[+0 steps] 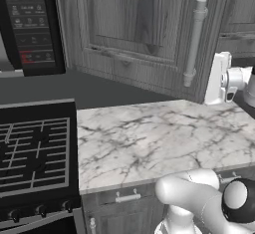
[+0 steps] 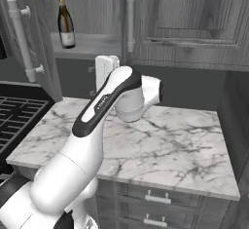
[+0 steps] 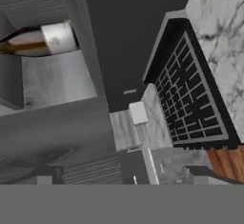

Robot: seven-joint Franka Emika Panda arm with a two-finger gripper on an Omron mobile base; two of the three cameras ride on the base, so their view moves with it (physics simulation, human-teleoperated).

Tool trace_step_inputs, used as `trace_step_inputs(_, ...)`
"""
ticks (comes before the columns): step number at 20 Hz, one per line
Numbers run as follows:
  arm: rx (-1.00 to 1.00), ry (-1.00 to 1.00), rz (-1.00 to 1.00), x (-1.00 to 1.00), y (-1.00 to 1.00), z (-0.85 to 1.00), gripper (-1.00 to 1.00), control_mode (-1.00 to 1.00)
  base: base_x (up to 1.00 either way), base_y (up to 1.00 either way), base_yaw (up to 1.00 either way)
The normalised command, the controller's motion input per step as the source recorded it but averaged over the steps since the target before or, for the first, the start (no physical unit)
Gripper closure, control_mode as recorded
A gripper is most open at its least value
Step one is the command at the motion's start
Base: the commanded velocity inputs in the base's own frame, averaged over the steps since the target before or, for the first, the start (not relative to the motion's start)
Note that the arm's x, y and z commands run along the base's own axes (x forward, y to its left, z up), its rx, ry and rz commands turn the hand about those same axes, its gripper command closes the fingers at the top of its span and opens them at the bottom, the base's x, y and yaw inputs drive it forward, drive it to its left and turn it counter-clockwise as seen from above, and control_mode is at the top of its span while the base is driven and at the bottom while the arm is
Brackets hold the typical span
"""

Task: Get the candle and the wine from the cabinet and move them to the dining counter.

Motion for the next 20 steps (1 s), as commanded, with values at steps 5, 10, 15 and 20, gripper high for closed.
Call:
trace_step_inputs(5,0.0,0.0,0.23,-0.55,0.86,0.0,-1.0,-1.0,0.0,0.0,0.0)
trace_step_inputs(10,0.0,0.0,0.23,-0.73,0.9,0.0,-1.0,-1.0,0.0,0.0,0.0)
trace_step_inputs(15,0.0,0.0,0.22,-0.72,0.96,0.0,-1.0,-1.0,0.0,0.0,0.0)
trace_step_inputs(20,0.0,0.0,0.21,-0.6,1.0,0.0,-1.0,-1.0,0.0,0.0,0.0)
